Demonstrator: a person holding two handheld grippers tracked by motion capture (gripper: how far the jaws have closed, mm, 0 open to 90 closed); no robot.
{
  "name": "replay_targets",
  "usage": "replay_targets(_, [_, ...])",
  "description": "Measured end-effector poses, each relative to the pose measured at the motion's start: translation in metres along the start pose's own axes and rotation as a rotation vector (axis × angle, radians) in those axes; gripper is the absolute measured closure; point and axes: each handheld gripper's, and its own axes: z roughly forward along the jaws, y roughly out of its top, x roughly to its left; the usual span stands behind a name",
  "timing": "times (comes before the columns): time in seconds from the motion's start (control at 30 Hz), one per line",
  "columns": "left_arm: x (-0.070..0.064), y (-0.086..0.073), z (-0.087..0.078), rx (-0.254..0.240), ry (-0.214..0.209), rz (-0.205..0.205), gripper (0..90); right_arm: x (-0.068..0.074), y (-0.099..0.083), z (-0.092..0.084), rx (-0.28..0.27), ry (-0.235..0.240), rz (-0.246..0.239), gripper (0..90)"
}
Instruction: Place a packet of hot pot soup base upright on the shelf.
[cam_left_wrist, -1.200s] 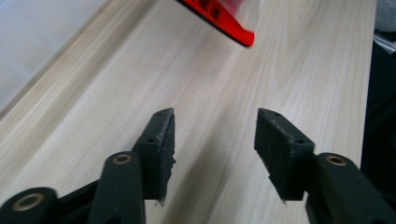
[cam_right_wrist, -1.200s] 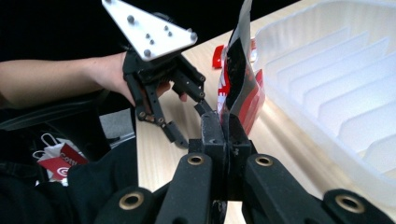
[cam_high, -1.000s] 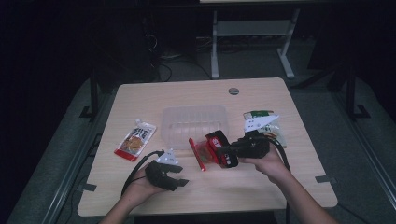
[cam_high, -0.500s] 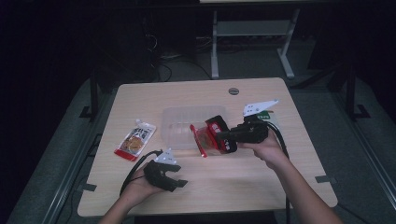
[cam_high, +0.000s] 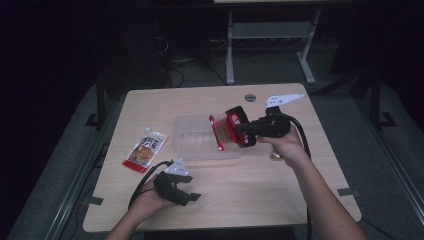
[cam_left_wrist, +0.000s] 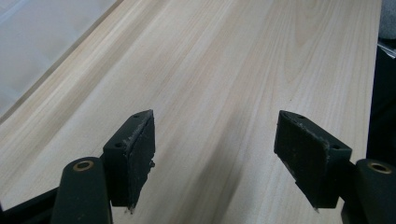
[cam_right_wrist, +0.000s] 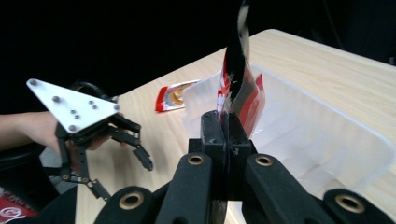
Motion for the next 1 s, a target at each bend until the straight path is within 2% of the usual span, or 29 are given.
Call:
replay_targets(0.13, [-0.001, -0.001, 0.001, -0.011, -0.003, -0.018, 28.8, -0.004, -0.001, -0.007, -0.017, -0.02, 0.008, 90.0])
replay_targets(0.27, [0.0, -0.001, 0.0, 0.0, 0.002, -0.002, 28.8, -0.008, -0.002, -0.015, -0.026, -0.042, 0.014, 90.0])
replay_targets(0.43, [-0.001, -0.001, 0.001, -0.009, -0.001, -0.016, 28.9, -0.016, -0.007, -0.024, -0.03, -0.077, 0.031, 90.0])
replay_targets(0.6, [0.0, -0.002, 0.0, 0.001, -0.003, -0.006, 28.8, -0.018, -0.008, -0.028, -0.029, -0.096, 0.033, 90.0])
replay_targets(1.0, [0.0, -0.002, 0.0, 0.009, -0.002, 0.002, 28.8, -0.019, -0.013, -0.019, 0.019, -0.136, 0.029, 90.0])
